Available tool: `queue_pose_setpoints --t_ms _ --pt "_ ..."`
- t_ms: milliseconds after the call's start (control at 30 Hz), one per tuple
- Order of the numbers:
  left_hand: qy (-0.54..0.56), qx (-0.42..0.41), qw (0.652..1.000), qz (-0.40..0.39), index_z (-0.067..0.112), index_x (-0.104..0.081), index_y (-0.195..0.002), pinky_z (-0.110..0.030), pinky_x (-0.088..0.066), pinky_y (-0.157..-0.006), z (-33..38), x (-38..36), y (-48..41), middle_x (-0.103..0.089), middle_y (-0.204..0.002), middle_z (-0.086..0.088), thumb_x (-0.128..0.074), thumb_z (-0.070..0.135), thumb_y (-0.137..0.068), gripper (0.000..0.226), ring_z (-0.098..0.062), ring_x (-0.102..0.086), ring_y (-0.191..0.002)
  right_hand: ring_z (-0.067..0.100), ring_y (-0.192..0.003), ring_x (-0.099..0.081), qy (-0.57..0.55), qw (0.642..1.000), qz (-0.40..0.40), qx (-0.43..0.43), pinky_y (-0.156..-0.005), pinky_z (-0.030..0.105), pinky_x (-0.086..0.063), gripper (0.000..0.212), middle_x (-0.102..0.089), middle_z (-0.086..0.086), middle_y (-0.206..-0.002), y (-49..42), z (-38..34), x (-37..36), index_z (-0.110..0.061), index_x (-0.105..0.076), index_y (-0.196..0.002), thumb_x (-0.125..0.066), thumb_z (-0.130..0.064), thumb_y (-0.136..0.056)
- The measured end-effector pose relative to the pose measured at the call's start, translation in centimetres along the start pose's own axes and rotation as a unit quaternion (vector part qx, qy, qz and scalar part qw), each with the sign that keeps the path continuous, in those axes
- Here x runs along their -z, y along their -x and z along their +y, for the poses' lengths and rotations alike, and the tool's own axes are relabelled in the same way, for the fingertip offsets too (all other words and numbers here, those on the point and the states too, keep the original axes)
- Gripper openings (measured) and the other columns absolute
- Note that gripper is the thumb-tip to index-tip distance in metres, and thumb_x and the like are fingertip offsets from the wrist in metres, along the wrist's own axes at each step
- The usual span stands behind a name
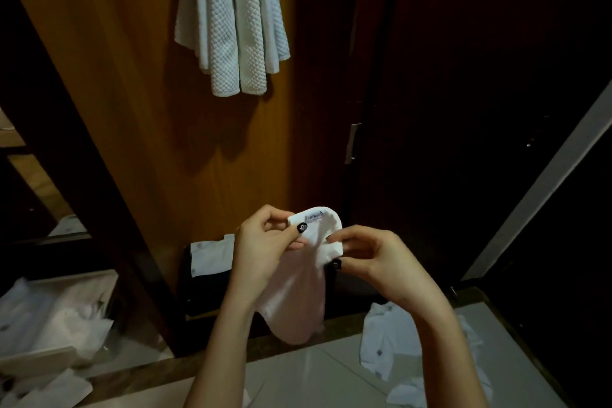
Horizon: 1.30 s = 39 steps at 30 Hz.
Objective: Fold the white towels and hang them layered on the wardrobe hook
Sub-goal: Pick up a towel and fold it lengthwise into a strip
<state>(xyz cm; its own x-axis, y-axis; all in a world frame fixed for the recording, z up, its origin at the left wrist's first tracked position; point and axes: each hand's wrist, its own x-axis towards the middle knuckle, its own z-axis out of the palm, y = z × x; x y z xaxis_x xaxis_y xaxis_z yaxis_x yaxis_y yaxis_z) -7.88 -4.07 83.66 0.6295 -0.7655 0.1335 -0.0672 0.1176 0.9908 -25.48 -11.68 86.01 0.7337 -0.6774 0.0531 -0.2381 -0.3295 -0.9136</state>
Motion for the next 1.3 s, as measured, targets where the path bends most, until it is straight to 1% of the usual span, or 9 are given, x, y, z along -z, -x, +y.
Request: queue_pose_setpoints --t_ms 167,267,367,533,667,967,1067,1167,1300 --pt "0.054 0.008 0.995 -0.085 0.011 -0.070 -0.096 -0.019 -0.057 -0.067 0.7 -0.4 0.8 -0.076 -0.086 -0.006 -0.066 0.001 -0.087 0.014 -0.021 -0.074 -0.080 -0.002 -0.078 -0.061 0.096 0.987 0.103 0.073 -0.067 0.012 -0.048 0.025 -0.062 -0.020 -0.085 0.2 -0.6 -0.6 -0.042 -0.064 -0.081 -0.075 -0.020 -0.084" --pt "0.043 -0.014 0.994 -0.103 0.015 -0.072 -0.096 -0.017 -0.055 -0.066 1.0 -0.6 1.1 -0.076 -0.088 0.001 -0.066 0.004 -0.088 0.015 -0.014 -0.073 -0.081 -0.009 -0.100 -0.047 0.138 0.974 0.141 0.112 -0.080 0.005 -0.040 0.028 -0.046 -0.026 -0.096 0.0 -1.1 -0.9 -0.046 -0.058 -0.080 -0.076 -0.024 -0.083" --pt "0.050 -0.030 0.991 -0.118 0.018 -0.074 -0.097 -0.016 -0.054 -0.065 1.3 -0.6 1.1 -0.076 -0.091 0.002 -0.068 0.010 -0.086 0.015 -0.011 -0.072 -0.084 -0.009 -0.128 -0.029 0.156 0.971 0.148 0.106 -0.096 0.005 -0.026 0.026 -0.040 -0.027 -0.124 -0.4 -1.3 -1.0 -0.045 -0.058 -0.079 -0.076 -0.025 -0.083" --pt "0.075 -0.039 0.986 -0.141 0.023 -0.074 -0.100 -0.019 -0.055 -0.071 1.5 -0.3 1.0 -0.075 -0.099 0.000 -0.070 0.022 -0.079 0.022 -0.014 -0.071 -0.093 -0.018 -0.107 -0.044 0.124 0.973 0.166 0.097 -0.080 -0.002 -0.035 0.015 -0.049 -0.026 -0.110 -0.8 -1.6 -0.8 -0.030 -0.062 -0.079 -0.076 -0.026 -0.083" --pt "0.071 -0.054 0.979 -0.181 0.032 -0.074 -0.103 -0.021 -0.054 -0.082 1.4 -0.3 0.9 -0.074 -0.106 0.003 -0.074 0.017 -0.075 0.031 -0.015 -0.069 -0.102 -0.006 -0.095 -0.053 0.095 0.968 0.201 0.114 -0.073 0.005 -0.043 0.015 -0.056 -0.012 -0.098 -1.1 -1.3 -0.9 -0.015 -0.063 -0.076 -0.076 -0.020 -0.082" --pt "0.016 -0.092 0.990 -0.102 0.029 -0.069 -0.107 -0.015 -0.050 -0.084 0.5 -0.4 0.0 -0.072 -0.107 0.013 -0.071 0.002 -0.084 0.036 -0.007 -0.066 -0.104 0.005 -0.088 -0.060 0.147 0.981 0.113 0.054 -0.076 0.034 -0.056 0.018 -0.060 -0.010 -0.094 -1.6 -0.2 0.8 -0.030 -0.056 -0.080 -0.064 -0.046 -0.082" --pt "0.031 -0.104 0.990 -0.086 0.027 -0.068 -0.108 -0.013 -0.051 -0.082 0.6 -0.8 -0.3 -0.071 -0.106 0.015 -0.070 0.001 -0.085 0.035 -0.005 -0.066 -0.102 0.006 -0.084 -0.063 0.069 0.986 0.134 0.065 -0.069 0.032 -0.057 0.013 -0.063 -0.009 -0.090 -2.4 0.0 -0.1 -0.030 -0.053 -0.085 -0.066 -0.032 -0.090" --pt "0.072 -0.112 0.989 -0.067 0.023 -0.064 -0.106 -0.014 -0.051 -0.079 0.9 -1.2 -0.9 -0.071 -0.100 0.016 -0.070 -0.002 -0.084 0.034 -0.004 -0.067 -0.098 0.002 -0.098 -0.066 -0.079 0.976 0.180 0.090 -0.077 0.021 -0.056 0.026 -0.066 -0.017 -0.101 -3.0 0.2 -1.0 -0.033 -0.054 -0.102 -0.070 -0.017 -0.089" --pt "0.084 -0.123 0.988 -0.041 0.024 -0.060 -0.106 -0.017 -0.053 -0.079 0.9 -2.2 -1.1 -0.069 -0.101 0.016 -0.069 0.004 -0.086 0.030 -0.005 -0.067 -0.099 0.011 -0.096 -0.069 -0.160 0.963 0.198 0.093 -0.077 0.022 -0.056 0.015 -0.072 -0.002 -0.098 -4.1 -0.2 -0.5 -0.018 -0.066 -0.102 -0.070 -0.012 -0.089"
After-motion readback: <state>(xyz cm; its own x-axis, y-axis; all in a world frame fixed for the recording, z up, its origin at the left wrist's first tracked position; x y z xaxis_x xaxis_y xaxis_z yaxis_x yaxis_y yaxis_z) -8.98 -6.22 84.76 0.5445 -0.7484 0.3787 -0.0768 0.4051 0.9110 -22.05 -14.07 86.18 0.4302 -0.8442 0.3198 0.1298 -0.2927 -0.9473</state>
